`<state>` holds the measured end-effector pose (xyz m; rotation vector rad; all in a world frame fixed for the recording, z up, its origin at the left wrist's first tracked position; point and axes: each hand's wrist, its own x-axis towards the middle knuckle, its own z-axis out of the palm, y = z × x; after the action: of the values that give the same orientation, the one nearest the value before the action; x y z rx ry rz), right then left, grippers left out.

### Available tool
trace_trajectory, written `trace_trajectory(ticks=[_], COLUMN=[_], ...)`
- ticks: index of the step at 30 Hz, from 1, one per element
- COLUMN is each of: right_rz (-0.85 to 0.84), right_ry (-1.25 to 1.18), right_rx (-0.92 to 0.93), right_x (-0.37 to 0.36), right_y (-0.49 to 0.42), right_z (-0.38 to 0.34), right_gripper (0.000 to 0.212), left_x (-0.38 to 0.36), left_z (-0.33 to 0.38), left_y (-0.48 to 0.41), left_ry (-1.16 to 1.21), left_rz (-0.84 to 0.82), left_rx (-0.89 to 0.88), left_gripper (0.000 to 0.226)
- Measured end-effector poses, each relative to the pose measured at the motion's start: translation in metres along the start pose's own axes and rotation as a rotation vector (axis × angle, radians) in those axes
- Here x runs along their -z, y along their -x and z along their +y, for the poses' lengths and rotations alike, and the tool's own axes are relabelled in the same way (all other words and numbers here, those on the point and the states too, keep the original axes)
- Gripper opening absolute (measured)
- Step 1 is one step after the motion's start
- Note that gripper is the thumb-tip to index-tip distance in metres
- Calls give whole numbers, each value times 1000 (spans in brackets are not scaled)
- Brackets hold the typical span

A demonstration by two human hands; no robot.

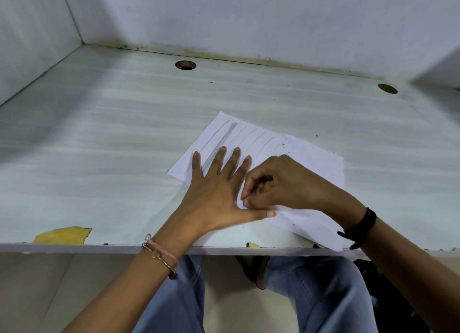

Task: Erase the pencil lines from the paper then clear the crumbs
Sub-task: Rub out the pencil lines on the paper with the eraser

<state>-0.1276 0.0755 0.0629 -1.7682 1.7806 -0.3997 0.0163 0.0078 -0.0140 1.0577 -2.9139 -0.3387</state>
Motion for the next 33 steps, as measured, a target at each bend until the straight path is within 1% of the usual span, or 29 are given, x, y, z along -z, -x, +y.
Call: trace_trajectory(ticks=[1,2,4,5,6,9,10,13,14,15,18,19,20,22,23,24,25,26,28,29,30,33], right_rz=[-20,32,208,243,230,19,11,240,268,241,-38,-62,-8,185,253,286,270,209,35,-8,19,277], right_ry=[-5,0,-4,-15,-13,18,16,-15,-12,3,-2,-8,-2,3,4,3,4,4,-28,-35,-22,22], right_rx=[1,-8,-44,-53,-43,16,15,-46,-49,-36,10,11,6,-33,-47,-45,-30,-10,0,-3,-7,-42], right_x=[1,6,16,17,16,3,3,15,16,15,3,2,6,16,18,17,14,9,3,3,7,20], right_y=[0,-3,-11,-12,-11,-1,-1,-14,-17,-16,-4,-3,-6,-16,-20,-21,-20,-16,-7,-6,-8,-21], right_z=[0,6,18,20,18,5,5,21,21,19,3,2,7,20,23,24,21,17,8,8,13,30], right_gripper=[6,6,6,6,7,6,6,6,6,7,6,5,5,6,6,5,5,6,5,4,4,7], left_x=[0,0,0,-1,-1,-1,-1,-2,-2,-2,-3,-3,-3,-1,-1,-1,-2,-2,-3,-3,-3,-1], left_z=[0,0,1,1,1,0,0,-1,0,0,-1,-1,-1,0,0,0,0,-1,-1,-1,-1,0], left_y=[0,0,0,0,0,0,0,0,1,1,0,0,0,1,1,1,1,0,-1,-1,0,1], left_ry=[1,3,4,0,-2,-8,-9,1,4,5,0,-6,-10,-1,5,7,7,6,-1,-2,2,6], left_rz=[2,3,7,6,4,9,12,13,13,13,18,19,19,12,9,10,13,17,21,21,16,-3], left_rx=[2,7,18,20,18,3,2,12,14,10,1,2,4,11,13,12,11,10,3,3,6,17], left_gripper=[115,115,113,112,113,115,115,112,112,112,114,114,114,112,112,112,113,113,113,113,113,111])
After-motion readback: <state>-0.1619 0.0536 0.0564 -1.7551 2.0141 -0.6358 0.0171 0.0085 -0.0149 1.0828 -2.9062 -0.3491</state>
